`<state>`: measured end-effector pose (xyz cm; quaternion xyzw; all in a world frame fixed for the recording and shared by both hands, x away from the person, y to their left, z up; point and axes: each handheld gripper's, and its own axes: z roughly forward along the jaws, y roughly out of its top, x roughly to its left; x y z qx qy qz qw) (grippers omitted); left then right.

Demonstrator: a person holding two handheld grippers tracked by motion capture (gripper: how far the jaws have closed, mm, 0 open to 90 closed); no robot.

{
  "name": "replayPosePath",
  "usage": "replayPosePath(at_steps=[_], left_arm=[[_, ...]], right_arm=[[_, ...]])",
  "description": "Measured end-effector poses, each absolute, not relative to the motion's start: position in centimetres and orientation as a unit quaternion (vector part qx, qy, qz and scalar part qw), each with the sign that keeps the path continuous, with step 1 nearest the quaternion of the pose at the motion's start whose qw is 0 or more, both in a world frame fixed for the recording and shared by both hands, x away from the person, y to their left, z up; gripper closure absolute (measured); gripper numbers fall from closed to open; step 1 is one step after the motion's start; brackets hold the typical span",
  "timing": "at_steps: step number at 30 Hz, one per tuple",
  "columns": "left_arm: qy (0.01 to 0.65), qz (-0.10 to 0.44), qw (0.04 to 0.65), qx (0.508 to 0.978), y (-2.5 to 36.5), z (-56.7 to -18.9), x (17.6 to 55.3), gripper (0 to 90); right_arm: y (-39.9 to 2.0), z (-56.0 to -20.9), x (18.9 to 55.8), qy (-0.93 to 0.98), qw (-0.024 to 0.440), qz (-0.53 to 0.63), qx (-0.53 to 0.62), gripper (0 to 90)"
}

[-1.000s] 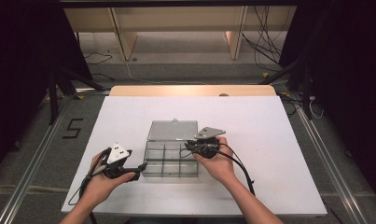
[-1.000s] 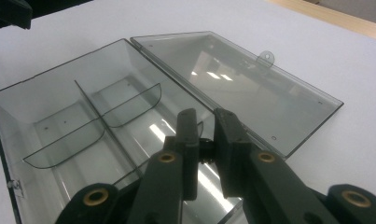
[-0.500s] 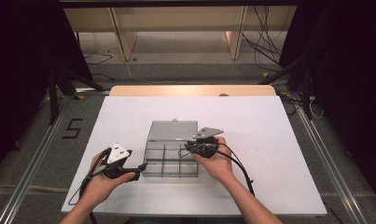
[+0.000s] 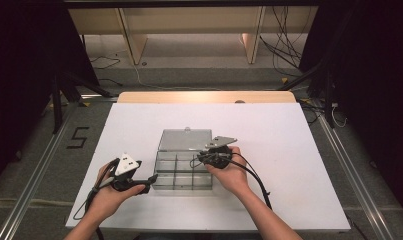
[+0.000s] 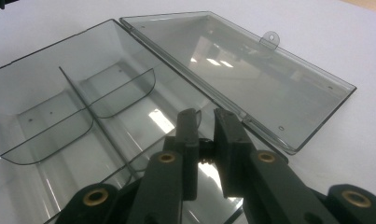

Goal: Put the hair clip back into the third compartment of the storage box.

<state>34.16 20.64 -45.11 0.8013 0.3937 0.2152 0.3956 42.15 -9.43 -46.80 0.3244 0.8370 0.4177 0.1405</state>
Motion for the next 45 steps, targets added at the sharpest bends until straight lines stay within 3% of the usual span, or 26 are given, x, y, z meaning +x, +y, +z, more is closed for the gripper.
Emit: replayPosePath(at_steps=[23,45], left_arm=[[0.394,0.213,0.396,0.801,20.6,-45.1,34.2,24.4],[0.394,0.213,0.396,0.802,20.5,-45.1,34.1,24.4]], right_arm=[[-8.9,-47.4,42.6,0.847,0.129,0.396,0.331,79.3],[-10.8,-45.3,41.7,0.840,0.147,0.407,0.327,55.5]])
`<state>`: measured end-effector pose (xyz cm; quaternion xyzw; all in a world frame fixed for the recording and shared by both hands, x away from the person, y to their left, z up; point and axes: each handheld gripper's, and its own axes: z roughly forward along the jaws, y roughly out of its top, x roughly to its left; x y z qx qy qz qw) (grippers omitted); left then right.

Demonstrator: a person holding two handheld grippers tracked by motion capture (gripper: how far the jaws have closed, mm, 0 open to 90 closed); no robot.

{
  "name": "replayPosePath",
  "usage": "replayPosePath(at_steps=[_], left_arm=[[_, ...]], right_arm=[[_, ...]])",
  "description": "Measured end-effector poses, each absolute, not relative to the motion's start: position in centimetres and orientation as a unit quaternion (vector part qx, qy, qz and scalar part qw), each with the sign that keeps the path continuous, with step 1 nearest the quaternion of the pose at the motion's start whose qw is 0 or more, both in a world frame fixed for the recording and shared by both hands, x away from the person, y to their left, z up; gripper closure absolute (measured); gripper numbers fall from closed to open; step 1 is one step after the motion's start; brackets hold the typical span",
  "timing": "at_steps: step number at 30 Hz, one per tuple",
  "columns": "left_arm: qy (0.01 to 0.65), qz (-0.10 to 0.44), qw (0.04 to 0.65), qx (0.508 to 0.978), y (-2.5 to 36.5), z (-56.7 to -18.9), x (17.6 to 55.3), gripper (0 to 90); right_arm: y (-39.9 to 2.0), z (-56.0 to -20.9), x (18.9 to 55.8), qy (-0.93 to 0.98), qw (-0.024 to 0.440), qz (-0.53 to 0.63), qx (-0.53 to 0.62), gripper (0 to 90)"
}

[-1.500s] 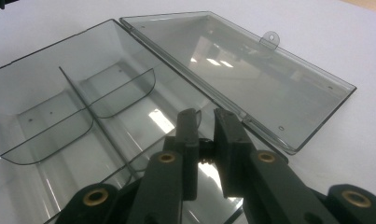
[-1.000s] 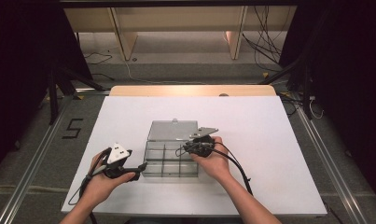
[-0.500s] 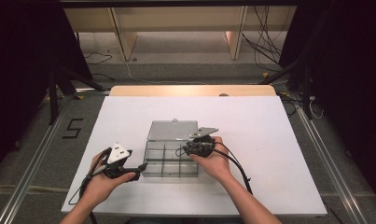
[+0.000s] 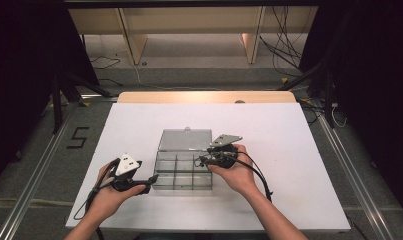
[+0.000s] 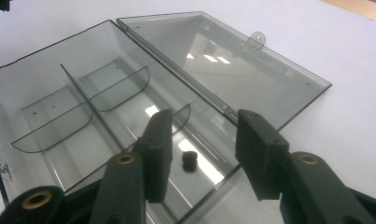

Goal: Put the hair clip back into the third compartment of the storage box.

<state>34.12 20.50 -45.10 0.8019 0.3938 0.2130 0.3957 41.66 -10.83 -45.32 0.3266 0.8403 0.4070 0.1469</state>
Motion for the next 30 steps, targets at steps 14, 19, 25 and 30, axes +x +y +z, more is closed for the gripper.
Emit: replayPosePath(at_steps=[14,19,25,30], left_arm=[[0.394,0.212,0.394,0.803,20.5,-45.2,34.2,24.5],[0.394,0.211,0.393,0.803,20.5,-45.2,34.2,24.5],[0.393,0.212,0.393,0.804,20.5,-45.2,34.2,24.5],[0.395,0.213,0.395,0.802,20.5,-45.2,34.2,24.6]], right_arm=[[-13.8,-44.5,41.1,0.820,0.150,0.412,0.367,43.9],[-15.0,-44.5,40.7,0.815,0.154,0.414,0.375,40.6],[-16.3,-44.6,40.4,0.811,0.150,0.417,0.381,37.6],[-17.4,-44.5,40.0,0.811,0.149,0.418,0.382,35.0]])
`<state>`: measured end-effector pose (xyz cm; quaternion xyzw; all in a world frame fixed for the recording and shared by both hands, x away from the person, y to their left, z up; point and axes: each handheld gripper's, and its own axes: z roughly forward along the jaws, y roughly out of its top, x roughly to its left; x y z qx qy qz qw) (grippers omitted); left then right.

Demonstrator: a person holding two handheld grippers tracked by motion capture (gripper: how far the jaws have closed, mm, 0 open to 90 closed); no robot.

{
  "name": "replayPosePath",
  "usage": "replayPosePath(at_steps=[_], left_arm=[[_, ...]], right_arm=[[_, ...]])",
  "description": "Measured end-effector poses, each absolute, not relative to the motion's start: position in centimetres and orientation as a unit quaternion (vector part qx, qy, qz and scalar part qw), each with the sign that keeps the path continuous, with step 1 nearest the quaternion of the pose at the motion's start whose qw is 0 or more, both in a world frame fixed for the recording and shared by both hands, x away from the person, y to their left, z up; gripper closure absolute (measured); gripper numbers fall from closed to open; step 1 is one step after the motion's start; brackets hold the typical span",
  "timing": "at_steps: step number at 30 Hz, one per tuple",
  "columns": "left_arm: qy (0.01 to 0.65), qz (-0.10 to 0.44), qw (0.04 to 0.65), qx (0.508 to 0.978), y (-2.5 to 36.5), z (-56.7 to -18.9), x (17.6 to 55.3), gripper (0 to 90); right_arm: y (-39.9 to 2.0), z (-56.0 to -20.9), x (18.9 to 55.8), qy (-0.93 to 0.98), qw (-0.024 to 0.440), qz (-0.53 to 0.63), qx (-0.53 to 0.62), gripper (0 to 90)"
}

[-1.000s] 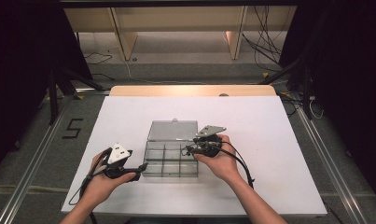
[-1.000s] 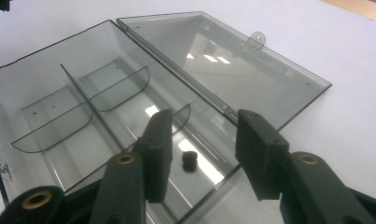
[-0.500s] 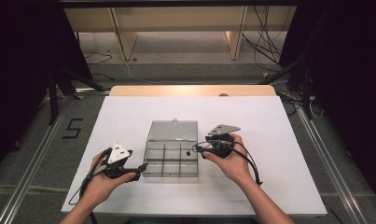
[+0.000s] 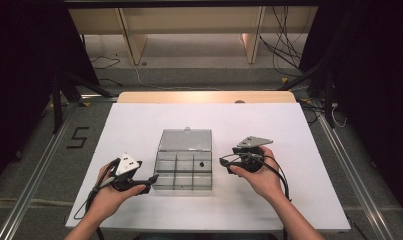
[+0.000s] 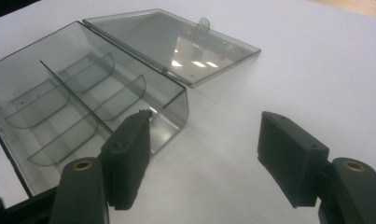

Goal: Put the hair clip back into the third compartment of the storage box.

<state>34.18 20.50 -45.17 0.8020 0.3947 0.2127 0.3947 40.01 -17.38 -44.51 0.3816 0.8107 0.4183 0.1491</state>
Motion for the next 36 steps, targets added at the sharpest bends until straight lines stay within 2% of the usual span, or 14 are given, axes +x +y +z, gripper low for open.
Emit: replayPosePath(at_steps=[36], left_arm=[[0.396,0.214,0.393,0.801,20.6,-45.2,34.1,24.6]], right_arm=[[-26.2,-46.2,34.7,0.791,0.151,0.417,0.421,29.2]])
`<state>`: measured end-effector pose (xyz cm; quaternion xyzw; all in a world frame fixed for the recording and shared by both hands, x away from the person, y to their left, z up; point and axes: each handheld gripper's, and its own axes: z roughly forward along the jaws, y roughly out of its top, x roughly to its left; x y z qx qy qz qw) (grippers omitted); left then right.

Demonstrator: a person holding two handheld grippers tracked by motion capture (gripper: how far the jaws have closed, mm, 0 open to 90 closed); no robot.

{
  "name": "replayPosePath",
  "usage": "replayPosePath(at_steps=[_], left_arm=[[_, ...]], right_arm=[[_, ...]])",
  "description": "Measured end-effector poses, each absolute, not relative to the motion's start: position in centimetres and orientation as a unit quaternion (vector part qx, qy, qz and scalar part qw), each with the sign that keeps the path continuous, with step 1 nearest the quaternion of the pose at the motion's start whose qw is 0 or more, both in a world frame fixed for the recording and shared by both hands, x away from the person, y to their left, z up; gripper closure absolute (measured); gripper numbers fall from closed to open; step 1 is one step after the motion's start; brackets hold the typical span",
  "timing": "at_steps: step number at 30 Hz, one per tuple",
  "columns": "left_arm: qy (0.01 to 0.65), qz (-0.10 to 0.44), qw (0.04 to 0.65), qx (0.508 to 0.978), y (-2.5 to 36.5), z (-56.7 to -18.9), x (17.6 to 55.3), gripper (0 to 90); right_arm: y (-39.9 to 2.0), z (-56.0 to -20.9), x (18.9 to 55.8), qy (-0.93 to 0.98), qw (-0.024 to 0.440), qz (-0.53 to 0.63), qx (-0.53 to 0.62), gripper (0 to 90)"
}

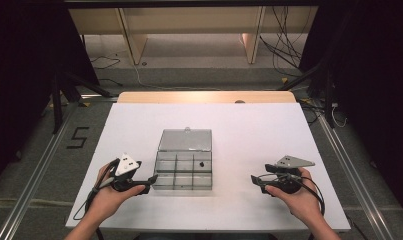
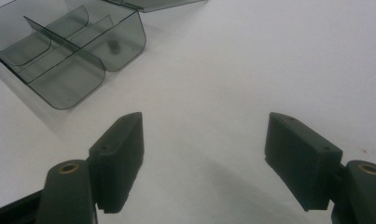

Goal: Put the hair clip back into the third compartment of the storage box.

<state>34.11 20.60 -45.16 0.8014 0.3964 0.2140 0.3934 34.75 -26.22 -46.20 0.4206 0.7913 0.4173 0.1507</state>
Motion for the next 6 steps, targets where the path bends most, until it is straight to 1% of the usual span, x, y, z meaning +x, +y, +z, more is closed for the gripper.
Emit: replayPosePath(at_steps=[6], left_arm=[[0.392,0.214,0.392,0.804,20.41,-45.09,34.15,24.6]], right_arm=[[-26.02,-46.44,34.52,0.790,0.152,0.418,0.422,28.4]])
